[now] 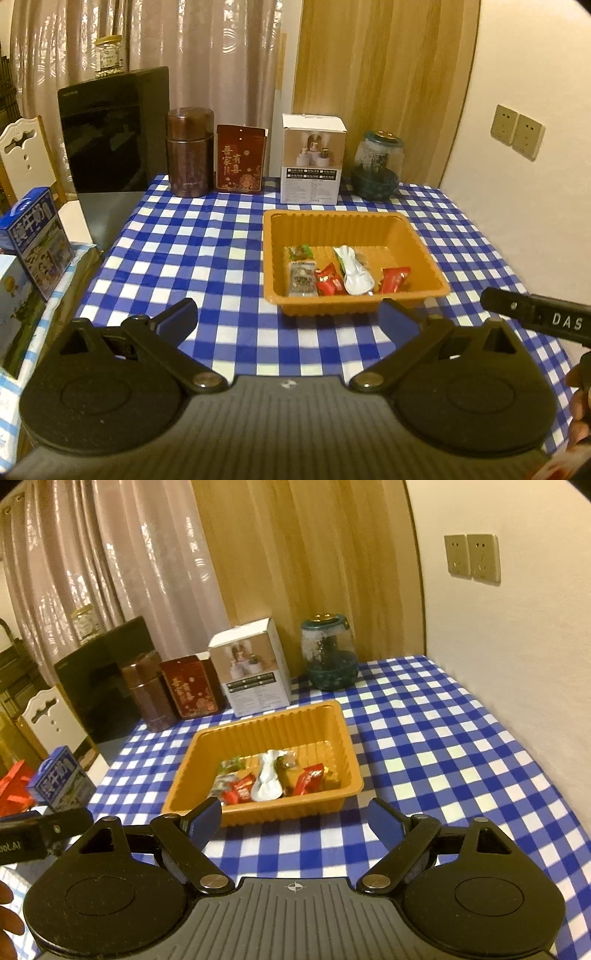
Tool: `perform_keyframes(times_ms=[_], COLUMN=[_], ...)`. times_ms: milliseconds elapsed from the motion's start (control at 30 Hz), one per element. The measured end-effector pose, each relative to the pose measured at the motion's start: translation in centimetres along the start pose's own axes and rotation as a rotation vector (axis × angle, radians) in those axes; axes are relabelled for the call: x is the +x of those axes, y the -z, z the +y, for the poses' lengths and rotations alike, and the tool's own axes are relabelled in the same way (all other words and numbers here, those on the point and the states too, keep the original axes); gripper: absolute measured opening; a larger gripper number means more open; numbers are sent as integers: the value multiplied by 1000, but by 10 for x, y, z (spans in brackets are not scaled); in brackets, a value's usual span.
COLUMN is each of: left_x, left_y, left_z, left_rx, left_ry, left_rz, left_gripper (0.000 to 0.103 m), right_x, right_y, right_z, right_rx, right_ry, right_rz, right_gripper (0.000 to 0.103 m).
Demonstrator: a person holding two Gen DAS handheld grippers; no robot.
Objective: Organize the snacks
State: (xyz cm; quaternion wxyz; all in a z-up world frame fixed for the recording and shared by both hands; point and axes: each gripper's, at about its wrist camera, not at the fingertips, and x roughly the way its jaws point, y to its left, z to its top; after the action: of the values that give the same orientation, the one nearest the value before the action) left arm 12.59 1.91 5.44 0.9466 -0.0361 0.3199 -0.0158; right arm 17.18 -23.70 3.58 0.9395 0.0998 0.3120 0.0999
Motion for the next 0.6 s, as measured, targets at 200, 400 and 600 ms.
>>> perform_keyframes(times_ms=[200, 400, 600], left_x=[-39, -76, -105], left_y=[13, 30, 45], left_z=[-4, -10, -19], left_rx=[9, 30, 37], left_ry=[-5, -3, 10], left_rz=[-4, -6, -8], left_gripper=[103, 103, 103], right_x=[-37, -72, -107], right_y=[9, 23, 39], right_z=[11, 14, 19], right_rx=[-11, -9, -38], right_ry=[-9, -1, 19], right_rz=[0, 4, -9], right_gripper=[86, 86, 86])
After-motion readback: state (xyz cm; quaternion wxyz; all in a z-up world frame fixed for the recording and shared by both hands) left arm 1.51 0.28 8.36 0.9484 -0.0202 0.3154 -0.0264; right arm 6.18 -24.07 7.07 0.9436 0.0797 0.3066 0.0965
